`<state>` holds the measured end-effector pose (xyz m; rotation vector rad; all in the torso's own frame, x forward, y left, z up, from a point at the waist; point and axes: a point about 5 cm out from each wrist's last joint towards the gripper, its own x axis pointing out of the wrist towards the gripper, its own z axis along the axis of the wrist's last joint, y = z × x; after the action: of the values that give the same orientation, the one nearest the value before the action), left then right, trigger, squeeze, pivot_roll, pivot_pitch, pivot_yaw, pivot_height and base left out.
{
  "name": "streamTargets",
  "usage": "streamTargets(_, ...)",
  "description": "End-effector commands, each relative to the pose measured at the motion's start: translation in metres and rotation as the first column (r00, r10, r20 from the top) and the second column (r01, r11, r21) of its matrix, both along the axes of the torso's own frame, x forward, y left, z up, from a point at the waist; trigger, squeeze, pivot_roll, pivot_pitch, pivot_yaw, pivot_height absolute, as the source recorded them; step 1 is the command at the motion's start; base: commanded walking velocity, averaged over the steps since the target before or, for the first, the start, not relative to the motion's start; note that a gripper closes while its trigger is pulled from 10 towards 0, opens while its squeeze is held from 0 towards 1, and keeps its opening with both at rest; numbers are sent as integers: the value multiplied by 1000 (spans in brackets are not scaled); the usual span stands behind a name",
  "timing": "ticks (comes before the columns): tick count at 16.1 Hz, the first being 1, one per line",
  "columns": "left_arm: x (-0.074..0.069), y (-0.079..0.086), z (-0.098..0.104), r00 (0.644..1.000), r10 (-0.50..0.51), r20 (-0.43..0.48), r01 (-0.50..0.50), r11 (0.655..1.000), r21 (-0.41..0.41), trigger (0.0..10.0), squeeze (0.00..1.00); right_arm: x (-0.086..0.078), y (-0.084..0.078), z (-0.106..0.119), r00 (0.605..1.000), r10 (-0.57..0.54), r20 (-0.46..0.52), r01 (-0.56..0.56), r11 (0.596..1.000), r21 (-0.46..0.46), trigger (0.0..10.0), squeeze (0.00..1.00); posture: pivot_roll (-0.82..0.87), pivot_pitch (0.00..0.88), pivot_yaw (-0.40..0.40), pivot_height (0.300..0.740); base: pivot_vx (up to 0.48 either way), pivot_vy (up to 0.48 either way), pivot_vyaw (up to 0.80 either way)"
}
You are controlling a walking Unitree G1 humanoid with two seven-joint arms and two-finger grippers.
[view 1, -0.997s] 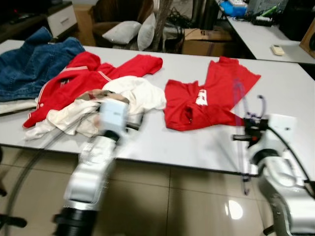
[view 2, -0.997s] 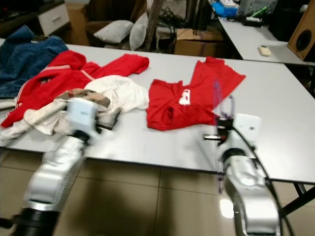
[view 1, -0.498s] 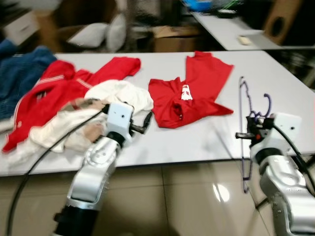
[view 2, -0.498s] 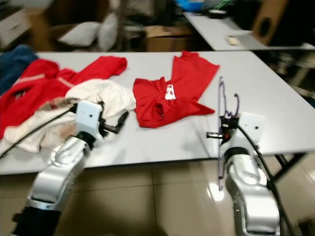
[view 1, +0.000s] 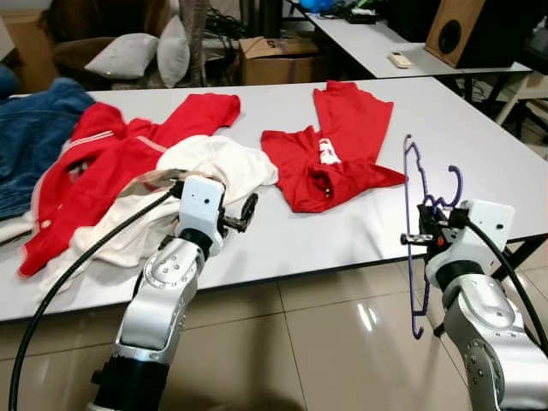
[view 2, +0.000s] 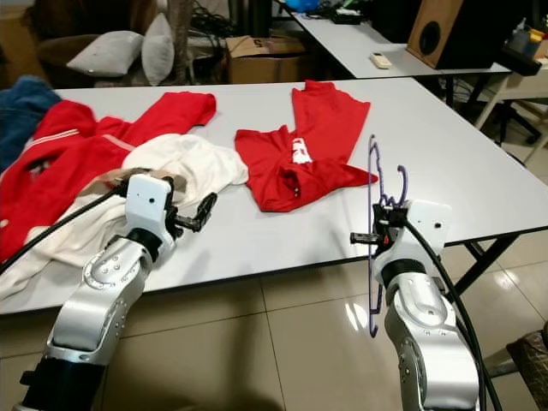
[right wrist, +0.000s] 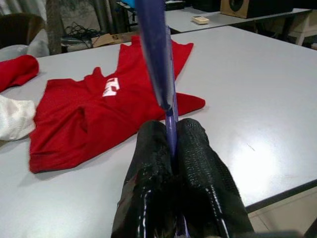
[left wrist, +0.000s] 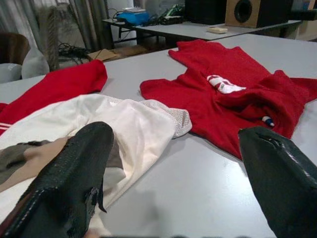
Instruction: Hang hanger
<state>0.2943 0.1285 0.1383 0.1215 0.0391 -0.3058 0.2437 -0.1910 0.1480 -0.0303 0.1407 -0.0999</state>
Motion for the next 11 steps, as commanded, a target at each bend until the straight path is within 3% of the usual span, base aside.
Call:
streamTargets(1, 0, -4, 1, 1000, -19, 17, 19, 1000, -1, 10000, 447, -1, -3, 4, 1000, -1, 14, 0, 1000, 5, 10000, 0, -74, 0, -10, 740, 334, 0, 0)
streamTargets(6, -1, -7, 0, 999, -36, 16, 36, 999, 8, 10000, 451, -1, -8, 2, 1000, -3, 9, 3, 1000, 0, 10000, 0, -65, 0, -17, 740, 340, 0, -701)
streamTargets(11, 0, -10, -2, 999, -50, 13, 50, 999, 21, 10000, 443, -6, -13, 1, 1000, -9, 9, 9, 1000, -20, 10000, 0, -70, 0, -1, 740, 350, 0, 0)
